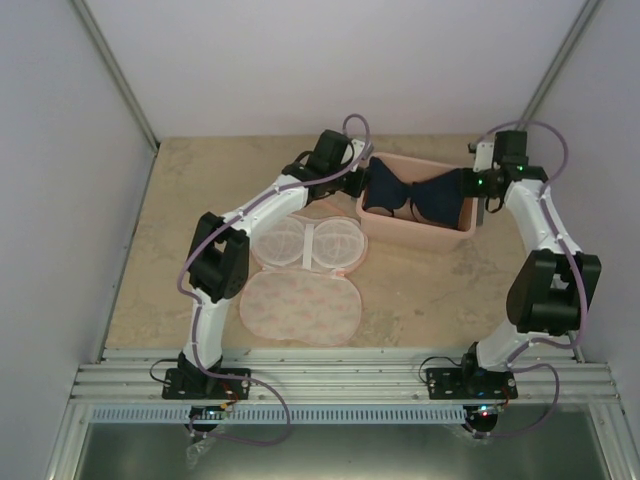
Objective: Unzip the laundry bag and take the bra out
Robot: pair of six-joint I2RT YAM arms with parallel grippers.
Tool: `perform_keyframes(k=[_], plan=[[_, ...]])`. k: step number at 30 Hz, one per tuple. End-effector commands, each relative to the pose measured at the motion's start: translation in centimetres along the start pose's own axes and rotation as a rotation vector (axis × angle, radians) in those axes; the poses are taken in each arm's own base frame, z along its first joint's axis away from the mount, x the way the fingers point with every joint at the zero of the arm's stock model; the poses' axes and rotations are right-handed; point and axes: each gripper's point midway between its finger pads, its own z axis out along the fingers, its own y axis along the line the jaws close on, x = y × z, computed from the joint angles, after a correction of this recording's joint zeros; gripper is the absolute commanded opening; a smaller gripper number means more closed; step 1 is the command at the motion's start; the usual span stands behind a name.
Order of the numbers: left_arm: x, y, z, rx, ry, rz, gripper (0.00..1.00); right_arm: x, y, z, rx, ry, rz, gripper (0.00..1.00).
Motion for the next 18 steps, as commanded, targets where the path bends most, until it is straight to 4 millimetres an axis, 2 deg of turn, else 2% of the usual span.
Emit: perform_keyframes(k=[1,3,4,6,8,12,15,17,18], plan=[[-1.9,-1.0,-1.5,0.004,-0.039,0.049,0.0,-1.8,-1.0,-1.2,0.071,-0.038,-0.04,0.09],[-2.2,-1.0,-1.8,-0.002,-0.044,0.055,0.04,-1.9,-1.0,-0.9,0.071,-0.027,-0.038,0.16],[-2.4,-0.9,-2.0,-0.008,-0.048,0.061,0.09,-1.8,-1.1,-0.8,0.071,-0.02,-0.037,0.25],[-2.8,-1.0,-2.5,-0.012,-0.058,0.078,0.27,-2.0,-1.1,-0.7,0.074,-0.017,-0.037,0.35],[-3.1,-1.3,-3.0,-0.007,-0.066,0.09,0.45,-2.4,-1.4,-1.0,0.098,-0.024,-0.039,0.39],[-3.8,-1.9,-3.7,0.012,-0.086,0.099,0.6,-3.9,-1.6,-2.2,0.131,-0.053,-0.048,0.42],[-5.4,-2.2,-4.7,0.007,-0.122,0.114,0.68,-5.1,-0.3,-3.4,0.145,-0.067,-0.117,0.45],[-6.9,-2.8,-6.1,0.008,-0.147,0.142,0.76,-5.7,1.3,-4.1,0.136,-0.08,-0.164,0.48],[-7.4,-3.1,-6.7,0.008,-0.156,0.157,0.8,-5.9,2.7,-4.4,0.119,-0.089,-0.197,0.5]])
